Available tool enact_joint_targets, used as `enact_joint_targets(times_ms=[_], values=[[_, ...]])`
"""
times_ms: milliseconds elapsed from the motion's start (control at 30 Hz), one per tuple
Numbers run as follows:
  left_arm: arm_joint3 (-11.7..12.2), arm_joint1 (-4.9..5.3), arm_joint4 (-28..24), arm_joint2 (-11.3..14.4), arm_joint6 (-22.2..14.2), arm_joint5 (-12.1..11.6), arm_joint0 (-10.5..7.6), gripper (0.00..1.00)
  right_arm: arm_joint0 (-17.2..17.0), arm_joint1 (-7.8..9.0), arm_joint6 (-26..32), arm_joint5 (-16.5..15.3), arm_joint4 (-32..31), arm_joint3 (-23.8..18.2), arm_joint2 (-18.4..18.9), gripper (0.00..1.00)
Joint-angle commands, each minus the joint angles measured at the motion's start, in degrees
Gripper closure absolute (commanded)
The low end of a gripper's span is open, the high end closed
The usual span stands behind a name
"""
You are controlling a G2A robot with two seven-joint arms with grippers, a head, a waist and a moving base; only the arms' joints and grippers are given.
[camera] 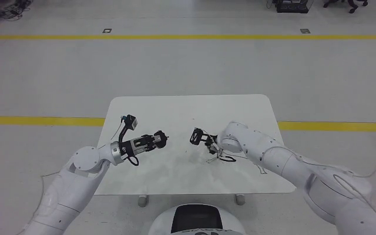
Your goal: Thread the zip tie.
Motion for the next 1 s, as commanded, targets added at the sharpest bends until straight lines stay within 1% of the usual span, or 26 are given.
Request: enact_joint_targets(times_ms=[0, 100, 167, 200, 267, 300, 367, 400, 700, 733, 767, 833, 967], values=[[0.0, 0.0, 0.0, 0.0, 0.0, 0.0, 0.0, 1.0, 0.45, 1.78, -1.32, 0.0, 1.01, -2.43, 0.07, 1.0], [0.0, 0.0, 0.0, 0.0, 0.0, 0.0, 0.0, 1.0, 0.61, 4.58, -4.14, 0.0, 2.18, -5.71, 0.97, 1.0], [0.0, 0.0, 0.0, 0.0, 0.0, 0.0, 0.0, 1.0, 0.16, 6.36, -7.53, 0.0, 3.2, -7.34, 2.49, 1.0], [0.0, 0.0, 0.0, 0.0, 0.0, 0.0, 0.0, 1.0, -0.73, 7.58, -10.43, 0.0, 3.75, -7.8, 4.03, 1.0], [0.0, 0.0, 0.0, 0.0, 0.0, 0.0, 0.0, 1.0, -2.62, 9.38, -15.66, 0.0, 4.93, -9.25, 6.35, 1.0], [0.0, 0.0, 0.0, 0.0, 0.0, 0.0, 0.0, 1.0, -4.25, 10.6, -19.18, 0.0, 5.93, -9.94, 7.72, 1.0], [0.0, 0.0, 0.0, 0.0, 0.0, 0.0, 0.0, 1.0, -6.44, 12.24, -23.65, 0.0, 8.45, -11.86, 9.07, 1.0], [0.0, 0.0, 0.0, 0.0, 0.0, 0.0, 0.0, 1.0, -7.25, 13.02, -24.8, 0.0, 9.75, -12.22, 9.49, 1.0], [0.0, 0.0, 0.0, 0.0, 0.0, 0.0, 0.0, 1.0, -7.25, 13.02, -24.8, 0.0, 9.75, -12.22, 9.49, 1.0], [0.0, 0.0, 0.0, 0.0, 0.0, 0.0, 0.0, 1.0, -7.67, 12.98, -25.5, 0.0, 10.14, -12.38, 9.64, 1.0], [0.0, 0.0, 0.0, 0.0, 0.0, 0.0, 0.0, 1.0, -8.47, 12.93, -27.24, 0.0, 11.05, -12.49, 10.12, 1.0], [0.0, 0.0, 0.0, 0.0, 0.0, 0.0, 0.0, 1.0, -9.32, 13.09, -31.92, 0.09, 10.73, -12.22, 11.58, 1.0], [0.0, 0.0, 0.0, 0.0, 0.0, 0.0, 0.0, 1.0, -14.16, 14.02, -46.18, 0.9, 9.61, -13.02, 15.09, 1.0]])
